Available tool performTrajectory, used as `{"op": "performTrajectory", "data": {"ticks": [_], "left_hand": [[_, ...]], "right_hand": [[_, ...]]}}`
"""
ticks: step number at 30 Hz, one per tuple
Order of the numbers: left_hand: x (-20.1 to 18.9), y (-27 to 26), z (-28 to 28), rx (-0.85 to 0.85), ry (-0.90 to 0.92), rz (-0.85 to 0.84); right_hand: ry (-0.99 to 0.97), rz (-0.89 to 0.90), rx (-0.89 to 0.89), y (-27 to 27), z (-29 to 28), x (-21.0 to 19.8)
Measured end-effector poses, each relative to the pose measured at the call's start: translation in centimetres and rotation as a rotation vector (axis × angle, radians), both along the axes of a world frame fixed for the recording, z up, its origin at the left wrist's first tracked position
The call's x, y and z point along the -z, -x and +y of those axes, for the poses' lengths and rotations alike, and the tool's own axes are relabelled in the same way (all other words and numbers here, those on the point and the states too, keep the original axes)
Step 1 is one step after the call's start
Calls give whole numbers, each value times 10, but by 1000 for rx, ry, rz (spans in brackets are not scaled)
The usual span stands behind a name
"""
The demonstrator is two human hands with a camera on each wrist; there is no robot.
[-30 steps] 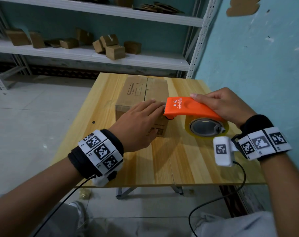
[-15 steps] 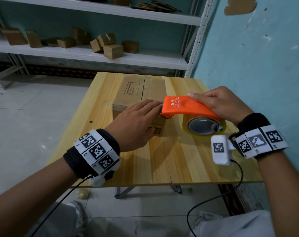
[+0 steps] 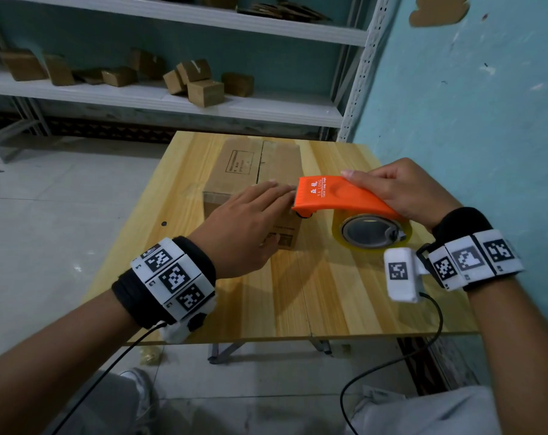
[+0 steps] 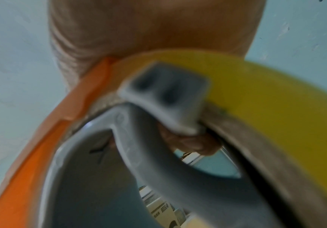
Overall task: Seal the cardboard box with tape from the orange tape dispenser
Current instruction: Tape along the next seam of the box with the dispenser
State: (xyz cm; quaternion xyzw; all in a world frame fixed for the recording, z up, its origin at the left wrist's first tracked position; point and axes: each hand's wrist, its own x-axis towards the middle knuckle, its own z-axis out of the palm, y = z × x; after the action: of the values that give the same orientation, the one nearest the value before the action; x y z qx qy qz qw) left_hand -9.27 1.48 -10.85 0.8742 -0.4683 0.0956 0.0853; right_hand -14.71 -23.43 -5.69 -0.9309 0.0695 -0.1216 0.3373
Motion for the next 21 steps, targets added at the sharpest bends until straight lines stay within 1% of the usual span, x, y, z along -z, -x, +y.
{"op": "performTrajectory", "data": {"ticks": [21], "left_hand": [[2, -2, 0, -5, 12, 9]], "right_hand": [[43, -7, -12, 2, 1, -1]]}}
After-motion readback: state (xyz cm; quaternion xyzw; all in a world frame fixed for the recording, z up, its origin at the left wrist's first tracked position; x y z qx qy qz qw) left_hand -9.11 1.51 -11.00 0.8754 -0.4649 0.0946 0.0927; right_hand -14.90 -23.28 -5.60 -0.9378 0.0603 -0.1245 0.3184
